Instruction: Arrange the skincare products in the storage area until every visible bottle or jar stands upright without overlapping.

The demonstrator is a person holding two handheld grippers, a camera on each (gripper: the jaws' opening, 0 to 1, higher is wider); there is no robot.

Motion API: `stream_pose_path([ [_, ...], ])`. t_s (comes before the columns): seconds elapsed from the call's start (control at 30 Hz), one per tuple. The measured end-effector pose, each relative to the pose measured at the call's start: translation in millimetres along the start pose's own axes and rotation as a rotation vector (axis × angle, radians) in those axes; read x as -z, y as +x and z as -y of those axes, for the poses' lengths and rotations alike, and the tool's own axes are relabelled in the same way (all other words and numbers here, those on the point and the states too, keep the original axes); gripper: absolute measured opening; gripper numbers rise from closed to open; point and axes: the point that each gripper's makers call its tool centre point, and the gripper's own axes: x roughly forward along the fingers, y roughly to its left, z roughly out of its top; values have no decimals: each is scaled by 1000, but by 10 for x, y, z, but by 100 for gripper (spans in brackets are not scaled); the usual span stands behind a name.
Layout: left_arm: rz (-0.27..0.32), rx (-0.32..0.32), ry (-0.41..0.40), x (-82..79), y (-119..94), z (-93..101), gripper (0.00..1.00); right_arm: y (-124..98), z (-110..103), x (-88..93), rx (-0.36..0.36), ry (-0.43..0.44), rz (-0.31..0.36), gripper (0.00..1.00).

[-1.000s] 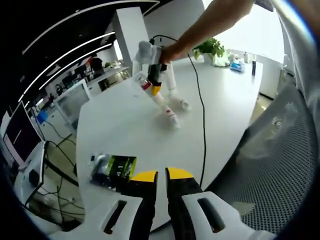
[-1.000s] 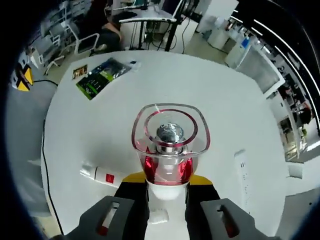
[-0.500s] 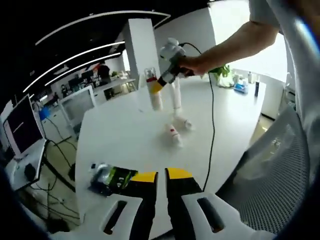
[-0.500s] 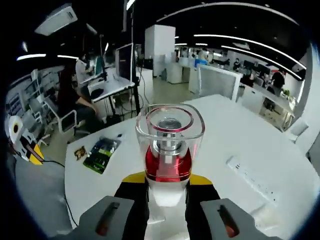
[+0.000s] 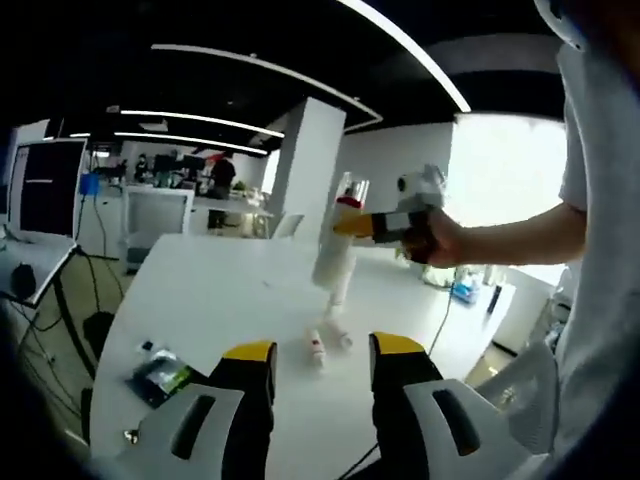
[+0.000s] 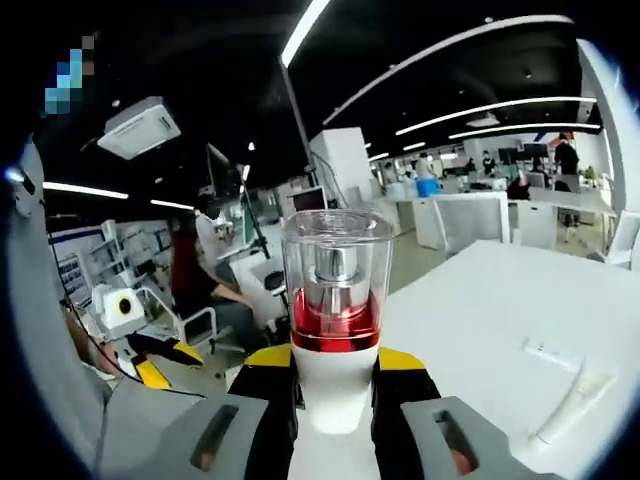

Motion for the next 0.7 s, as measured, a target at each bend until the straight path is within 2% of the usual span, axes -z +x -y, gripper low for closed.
stream_pose_path([
  [0.13, 46, 69, 17, -71, 9, 165, 32, -12, -373, 126, -35, 41, 37, 21],
  [0.23, 27, 95, 30, -22, 19, 241, 35, -35, -582, 178, -69, 63, 56, 21],
  [0.33, 3, 97, 48, 21, 33, 266, 44, -76, -778, 200, -105, 55, 64, 21],
  [0.53, -1, 152, 40, 36, 23, 370, 52, -125, -1124, 228, -183, 25, 51, 21],
  [0.63, 30, 223, 27, -20, 21, 521, 54, -117, -1315, 301, -229, -9, 36, 21],
  [0.7, 7, 255, 11, 22, 7, 582, 55, -105, -1418, 355, -247, -23, 17, 21],
])
